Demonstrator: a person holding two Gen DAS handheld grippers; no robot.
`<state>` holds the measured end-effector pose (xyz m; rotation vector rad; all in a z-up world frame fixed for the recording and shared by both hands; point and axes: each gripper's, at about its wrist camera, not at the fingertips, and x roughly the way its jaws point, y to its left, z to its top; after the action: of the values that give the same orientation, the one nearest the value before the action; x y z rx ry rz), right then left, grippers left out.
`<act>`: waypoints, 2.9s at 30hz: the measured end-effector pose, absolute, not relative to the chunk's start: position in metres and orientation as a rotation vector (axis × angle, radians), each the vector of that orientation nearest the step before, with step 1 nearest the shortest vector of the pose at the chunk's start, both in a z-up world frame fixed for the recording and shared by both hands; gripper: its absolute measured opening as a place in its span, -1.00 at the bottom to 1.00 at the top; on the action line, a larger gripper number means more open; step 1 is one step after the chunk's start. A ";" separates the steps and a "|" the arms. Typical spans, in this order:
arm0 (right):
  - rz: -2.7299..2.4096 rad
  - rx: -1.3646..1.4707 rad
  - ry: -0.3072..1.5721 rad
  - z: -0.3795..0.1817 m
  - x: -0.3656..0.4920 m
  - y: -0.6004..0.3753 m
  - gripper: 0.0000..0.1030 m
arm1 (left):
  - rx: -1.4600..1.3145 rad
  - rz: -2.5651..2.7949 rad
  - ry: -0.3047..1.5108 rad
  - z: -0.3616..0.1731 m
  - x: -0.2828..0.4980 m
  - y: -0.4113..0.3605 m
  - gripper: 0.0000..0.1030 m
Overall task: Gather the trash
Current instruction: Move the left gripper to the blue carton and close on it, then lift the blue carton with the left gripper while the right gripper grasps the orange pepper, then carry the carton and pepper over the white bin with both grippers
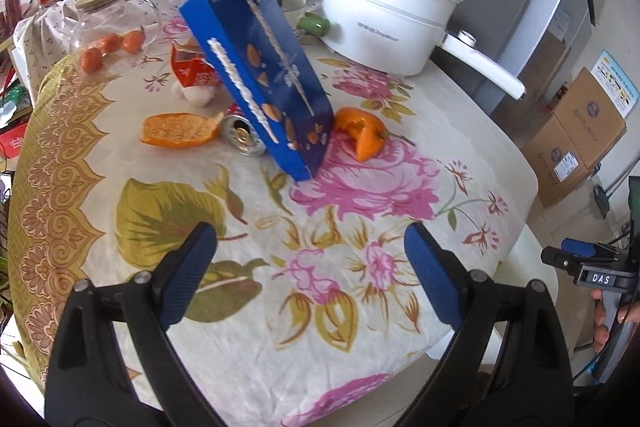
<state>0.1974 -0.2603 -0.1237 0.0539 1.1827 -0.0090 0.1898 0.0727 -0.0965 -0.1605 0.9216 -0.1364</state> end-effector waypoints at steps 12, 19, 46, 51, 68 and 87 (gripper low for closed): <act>0.064 0.021 1.193 -0.134 0.228 -0.203 0.63 | -0.289 -0.054 0.758 -0.092 0.241 0.103 0.83; 0.053 -0.074 1.203 -0.144 0.231 -0.191 0.63 | -0.492 -0.078 0.727 -0.103 0.271 0.120 0.67; 0.083 0.125 1.146 -0.136 0.263 -0.193 0.63 | -0.418 -0.207 0.738 -0.046 0.215 0.120 -0.51; 0.130 0.197 1.132 -0.145 0.275 -0.174 0.63 | -0.354 -0.170 0.746 -0.040 0.195 0.139 -0.51; 0.186 0.221 1.070 -0.181 0.342 -0.082 0.51 | -0.239 -0.089 0.755 -0.044 0.158 0.190 -0.51; 0.208 0.186 1.093 -0.133 0.283 -0.133 -0.40 | -0.259 -0.172 0.758 -0.031 0.151 0.144 -0.51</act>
<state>0.2826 -0.1334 -0.1334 0.1861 1.0927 0.2079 0.1512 0.1436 -0.0308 -0.2591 0.7585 -0.1720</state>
